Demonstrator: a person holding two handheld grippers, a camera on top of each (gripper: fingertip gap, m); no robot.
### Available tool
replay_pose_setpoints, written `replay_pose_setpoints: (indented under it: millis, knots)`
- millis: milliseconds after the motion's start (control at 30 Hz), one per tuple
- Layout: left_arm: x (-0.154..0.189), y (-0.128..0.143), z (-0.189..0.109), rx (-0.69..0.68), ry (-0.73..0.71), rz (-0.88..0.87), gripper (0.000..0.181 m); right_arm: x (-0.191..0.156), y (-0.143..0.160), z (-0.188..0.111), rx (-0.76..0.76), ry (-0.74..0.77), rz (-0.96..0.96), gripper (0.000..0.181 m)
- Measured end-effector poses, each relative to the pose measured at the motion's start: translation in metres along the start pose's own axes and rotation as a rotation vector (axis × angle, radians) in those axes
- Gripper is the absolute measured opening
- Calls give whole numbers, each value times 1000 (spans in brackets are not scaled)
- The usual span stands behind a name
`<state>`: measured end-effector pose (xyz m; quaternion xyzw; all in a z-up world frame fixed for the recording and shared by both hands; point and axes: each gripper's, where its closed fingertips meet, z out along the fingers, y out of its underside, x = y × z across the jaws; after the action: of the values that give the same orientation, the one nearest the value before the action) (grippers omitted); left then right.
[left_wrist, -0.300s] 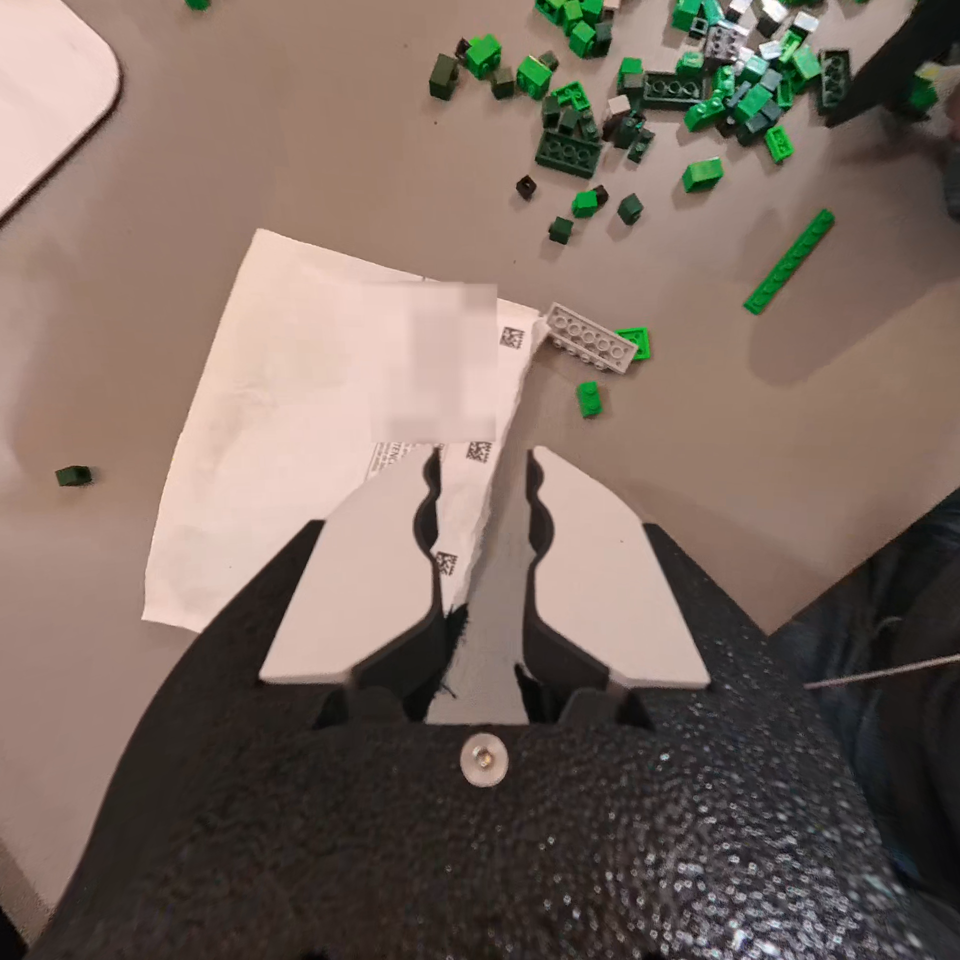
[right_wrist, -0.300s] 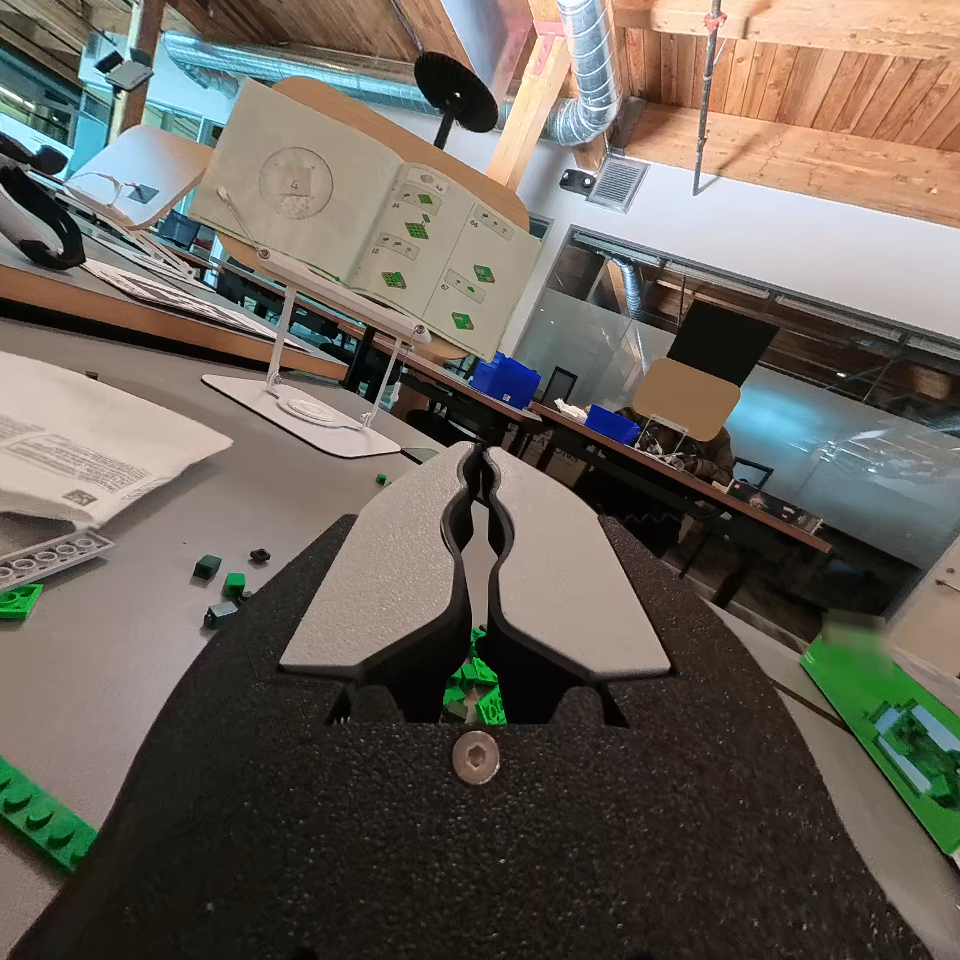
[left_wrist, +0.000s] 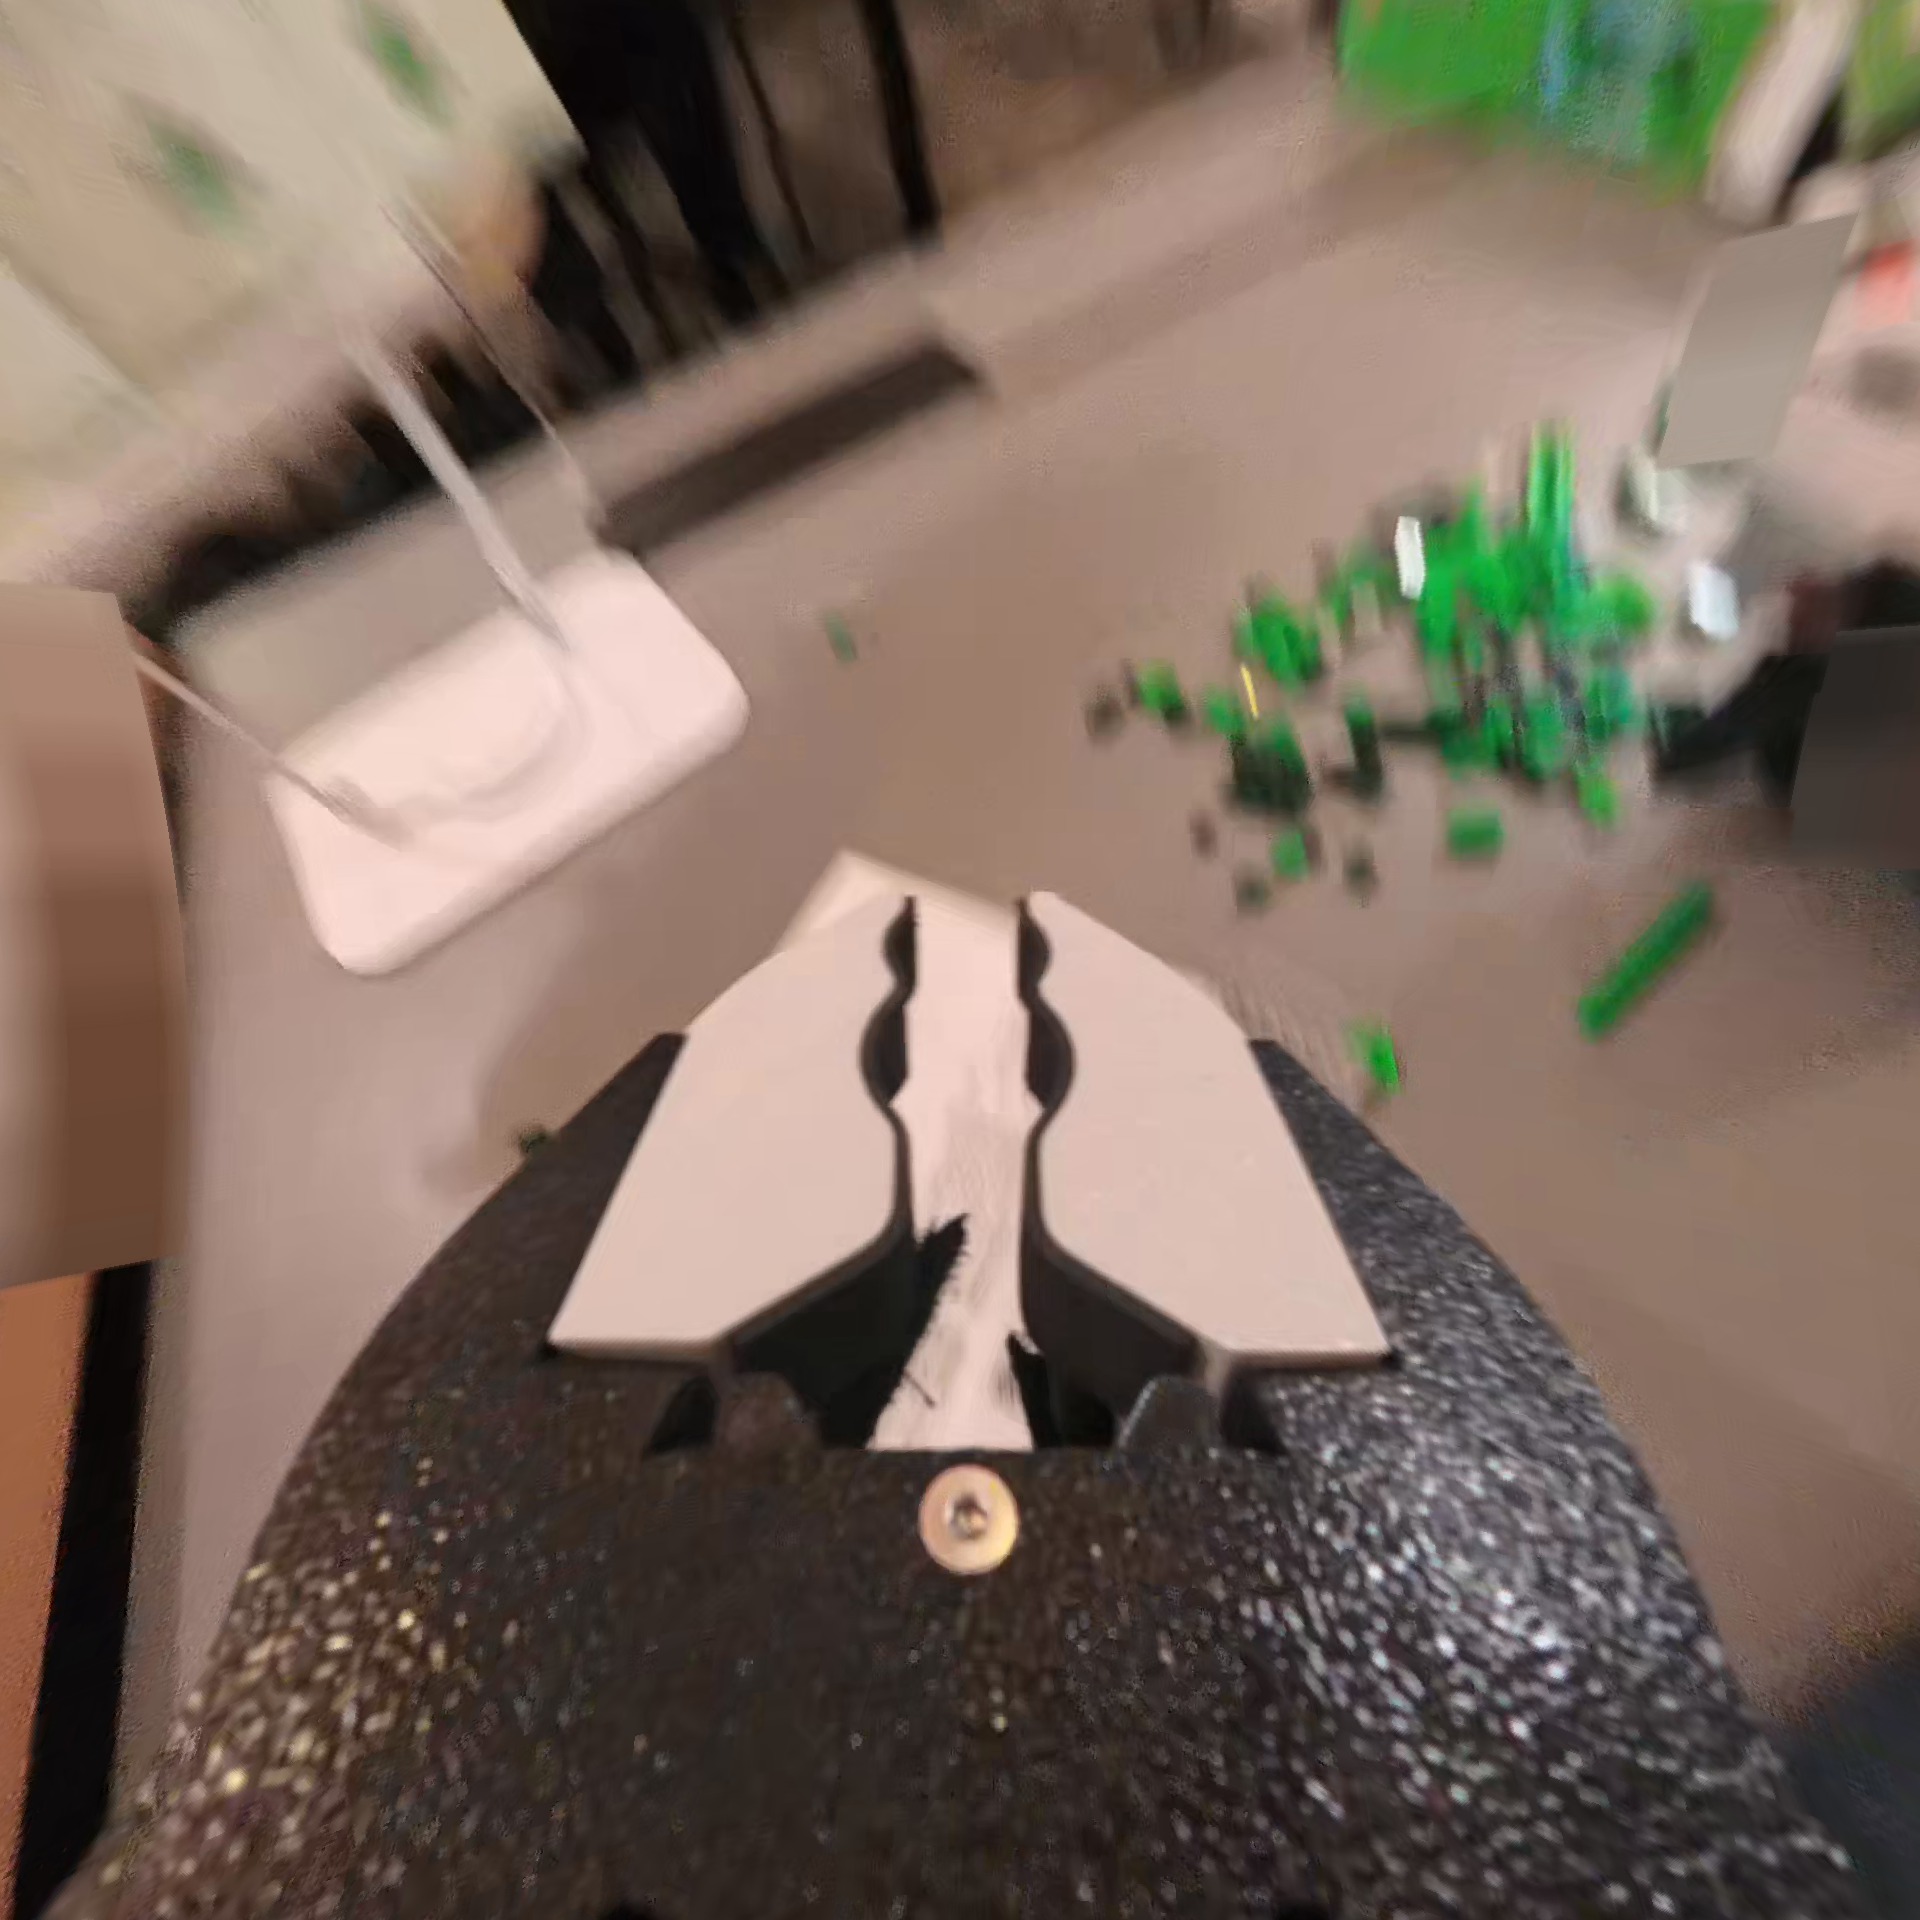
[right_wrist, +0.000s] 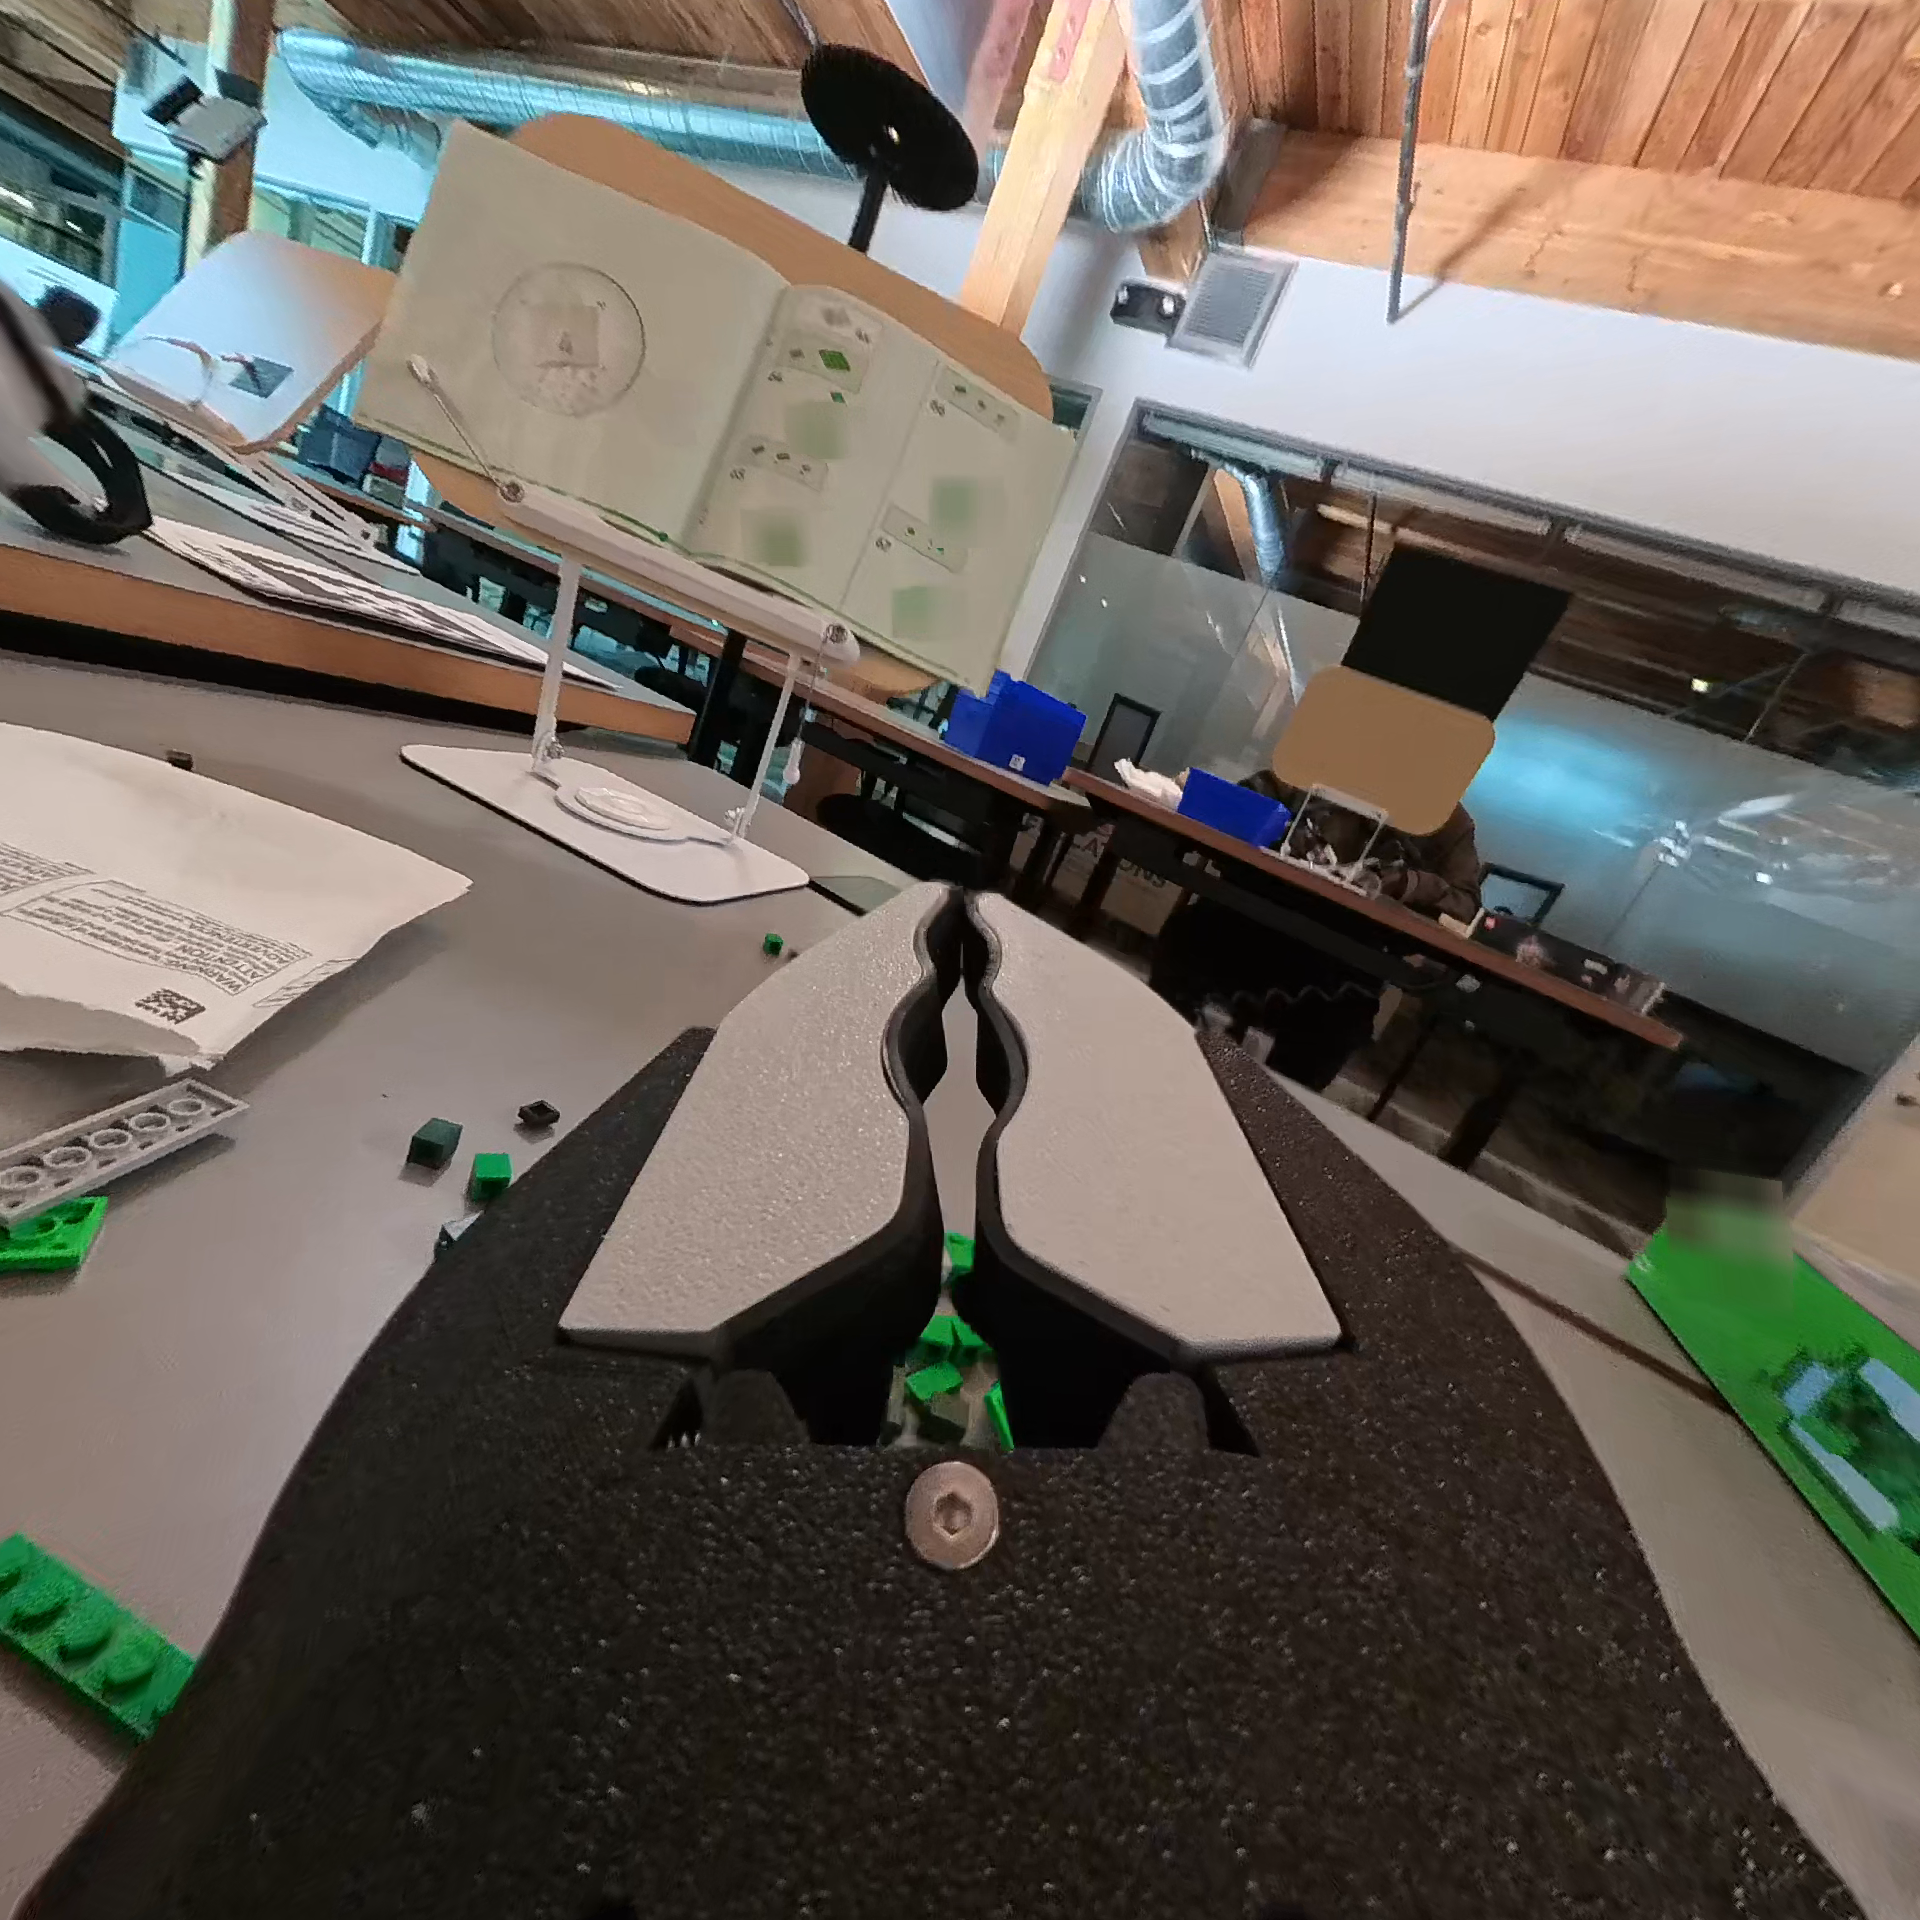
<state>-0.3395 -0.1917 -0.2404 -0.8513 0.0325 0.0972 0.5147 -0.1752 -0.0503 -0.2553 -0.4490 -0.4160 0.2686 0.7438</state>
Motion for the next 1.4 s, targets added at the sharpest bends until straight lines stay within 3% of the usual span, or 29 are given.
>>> replay_pose_setpoints:
  millis: [33,100,233,400,500,633,733,867,1067,1200,1400]
  knots:
    - [-4,-24,-2,154,-49,-9,8,0,0,2,-11,6,13,0]
    - [-10,-56,2,354,-157,57,4,-5,-4,7,-2,-8,31,0]
    - [-34,-92,52,405,-472,397,5,-23,1,28,-12,-88,-4,0]
    - [-56,-133,146,302,-601,787,5,-42,9,41,-12,-169,-23,0]
    - [-89,-139,200,145,-663,941,10,-41,4,37,29,-183,13,0]
    - [-122,-152,241,13,-805,1159,21,-45,3,37,37,-222,58,0]
    - [-134,-165,258,34,-802,1025,36,-51,2,36,45,-255,52,0]
    - [-157,-159,287,-4,-751,890,48,-57,0,36,55,-288,47,0]
    - [-155,-172,302,12,-802,1128,35,-61,2,39,46,-316,85,0]
    - [-161,-164,312,-55,-772,1096,36,-63,2,39,49,-327,84,0]
    - [-165,-165,309,-28,-786,1083,21,-63,2,39,49,-329,83,0]
